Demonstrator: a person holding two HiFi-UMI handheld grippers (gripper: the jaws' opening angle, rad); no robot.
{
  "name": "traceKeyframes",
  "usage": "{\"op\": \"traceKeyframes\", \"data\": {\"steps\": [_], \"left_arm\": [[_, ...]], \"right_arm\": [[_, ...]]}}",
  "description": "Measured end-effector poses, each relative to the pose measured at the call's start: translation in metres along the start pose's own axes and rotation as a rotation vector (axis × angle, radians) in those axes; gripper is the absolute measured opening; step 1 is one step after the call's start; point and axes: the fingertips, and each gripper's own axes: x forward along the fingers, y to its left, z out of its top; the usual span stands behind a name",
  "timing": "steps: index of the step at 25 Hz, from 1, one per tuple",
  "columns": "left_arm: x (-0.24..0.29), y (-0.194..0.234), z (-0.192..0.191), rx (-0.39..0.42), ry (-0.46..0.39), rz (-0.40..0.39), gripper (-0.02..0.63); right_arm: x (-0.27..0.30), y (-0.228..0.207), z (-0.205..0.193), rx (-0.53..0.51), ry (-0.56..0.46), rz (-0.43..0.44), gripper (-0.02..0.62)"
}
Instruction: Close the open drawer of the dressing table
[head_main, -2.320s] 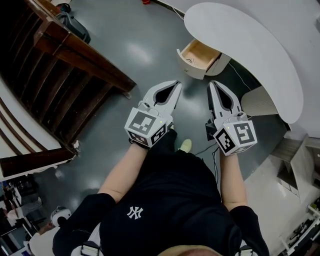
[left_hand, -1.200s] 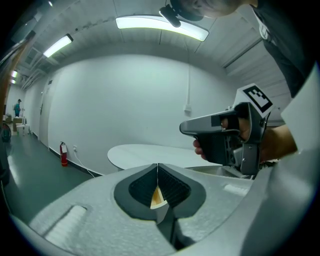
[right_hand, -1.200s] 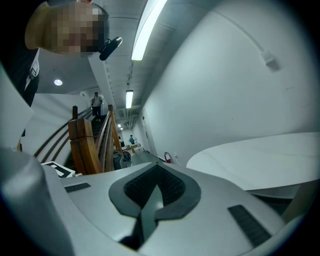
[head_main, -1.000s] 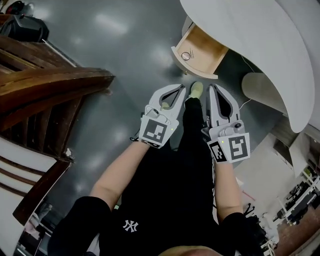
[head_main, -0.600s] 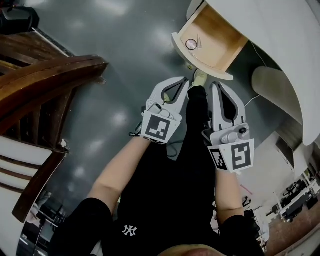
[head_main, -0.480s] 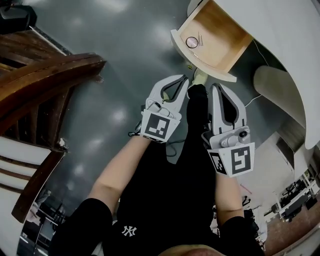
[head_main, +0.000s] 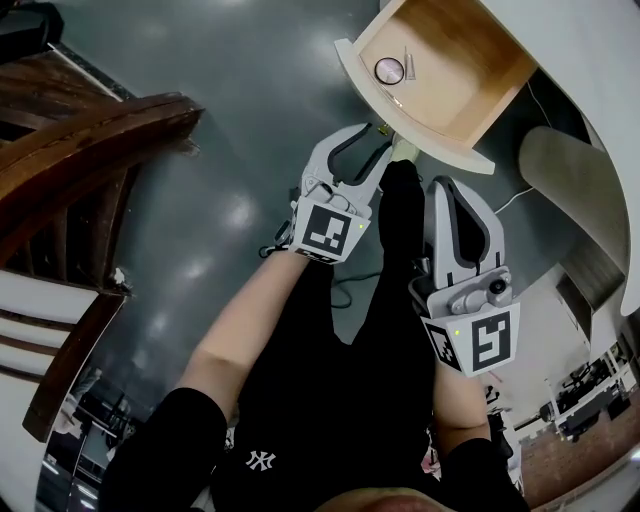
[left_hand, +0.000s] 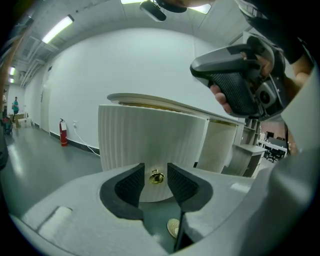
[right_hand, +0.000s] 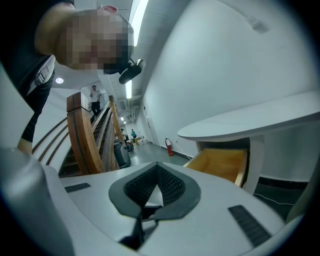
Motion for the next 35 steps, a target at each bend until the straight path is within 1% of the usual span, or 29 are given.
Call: {"op": "traceKeyframes", "data": {"steps": [3,8,9,10,16,22,24,28,35], "left_arm": [[0.010,0.001,-0.011,0.015,0.019,0.000,0.130],[0.022,0.001,-0.022,0.012,0.045,0.003,0.129],[0.024,0.001,-0.023,0.012,0.048,0.004,0.127],[0.024,0.000,-0.023,0.012,0.051,0.005,0.110],[0.025,0.001,-0.023,0.006,0.069,0.008,0.107],[0.031,0.002,-0.019,-0.003,0.088,0.013,0.107],[0.040,0.004,-0.015,-0.003,0.087,0.013,0.107],[0.073,0.011,0.003,0.003,0.077,0.009,0.107],[0.112,0.015,0.023,0.019,0.042,-0.007,0.107]], "right_arm": [[0.002,-0.004,-0.001,0.004,0.001,0.005,0.015],[0.006,-0.009,-0.003,0.007,0.004,0.007,0.015],[0.006,-0.010,-0.003,0.008,0.004,0.006,0.015],[0.006,-0.010,-0.002,0.010,0.005,0.007,0.015],[0.003,-0.017,-0.001,0.021,0.007,0.001,0.015],[-0.005,-0.028,-0.005,0.025,0.016,-0.027,0.015],[-0.005,-0.037,-0.003,0.029,0.014,-0.038,0.015],[0.003,-0.069,0.001,0.036,0.021,-0.064,0.015],[0.007,-0.107,-0.006,0.038,0.031,-0.110,0.015]]}}
